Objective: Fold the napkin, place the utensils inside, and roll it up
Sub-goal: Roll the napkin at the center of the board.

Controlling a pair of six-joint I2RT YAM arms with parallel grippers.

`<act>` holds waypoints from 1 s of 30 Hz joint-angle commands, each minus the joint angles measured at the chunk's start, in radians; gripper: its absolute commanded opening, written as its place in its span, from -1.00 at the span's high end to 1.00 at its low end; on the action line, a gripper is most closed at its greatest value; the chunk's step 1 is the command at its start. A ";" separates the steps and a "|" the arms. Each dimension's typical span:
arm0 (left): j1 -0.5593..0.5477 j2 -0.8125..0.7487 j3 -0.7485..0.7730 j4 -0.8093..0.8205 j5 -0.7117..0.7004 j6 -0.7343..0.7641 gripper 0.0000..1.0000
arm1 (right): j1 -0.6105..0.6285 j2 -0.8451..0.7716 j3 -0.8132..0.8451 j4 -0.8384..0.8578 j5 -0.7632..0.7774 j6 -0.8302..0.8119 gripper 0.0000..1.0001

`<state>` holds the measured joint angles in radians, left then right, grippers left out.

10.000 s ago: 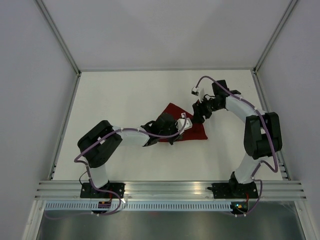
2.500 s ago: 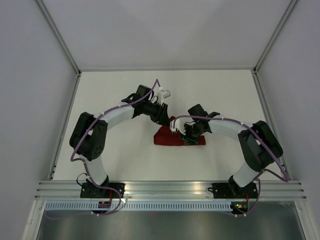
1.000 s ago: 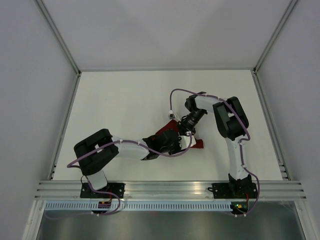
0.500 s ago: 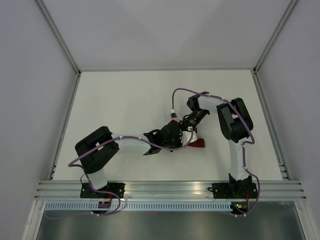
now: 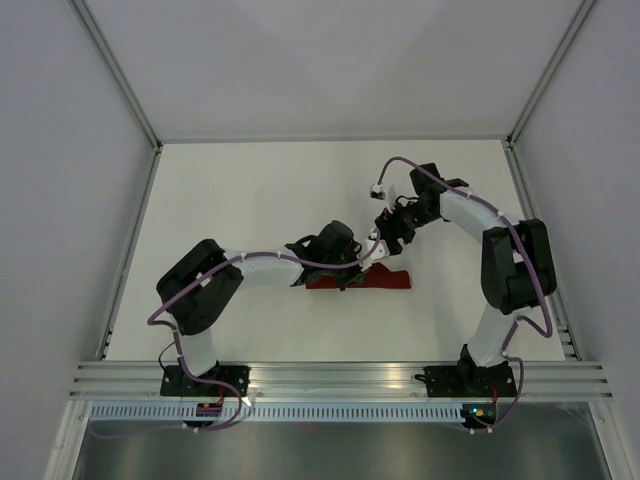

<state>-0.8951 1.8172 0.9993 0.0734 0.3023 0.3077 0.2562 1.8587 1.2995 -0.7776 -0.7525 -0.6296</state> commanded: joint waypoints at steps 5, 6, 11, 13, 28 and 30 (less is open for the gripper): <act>0.122 0.149 0.084 -0.230 0.270 -0.104 0.95 | -0.072 -0.312 -0.221 0.326 0.019 0.107 -0.50; 0.134 0.165 0.111 -0.242 0.320 -0.113 0.95 | -0.072 -0.341 -0.247 0.366 0.027 0.102 -0.51; 0.191 0.293 0.228 -0.354 0.443 -0.142 0.95 | -0.069 -0.524 -0.415 0.454 0.033 0.015 -0.55; 0.203 0.332 0.284 -0.405 0.504 -0.156 0.95 | -0.052 -0.587 -0.489 0.481 0.066 -0.024 -0.56; 0.217 0.470 0.424 -0.529 0.624 -0.222 0.81 | 0.344 -0.659 -0.822 0.845 0.521 -0.182 -0.62; 0.217 0.470 0.426 -0.534 0.627 -0.225 0.78 | 0.370 -0.645 -0.822 0.853 0.539 -0.186 -0.62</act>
<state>-0.6594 2.2127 1.4506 -0.3477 1.0218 0.0856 0.5964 1.1954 0.4793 -0.0265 -0.2890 -0.7815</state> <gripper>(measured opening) 0.110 0.809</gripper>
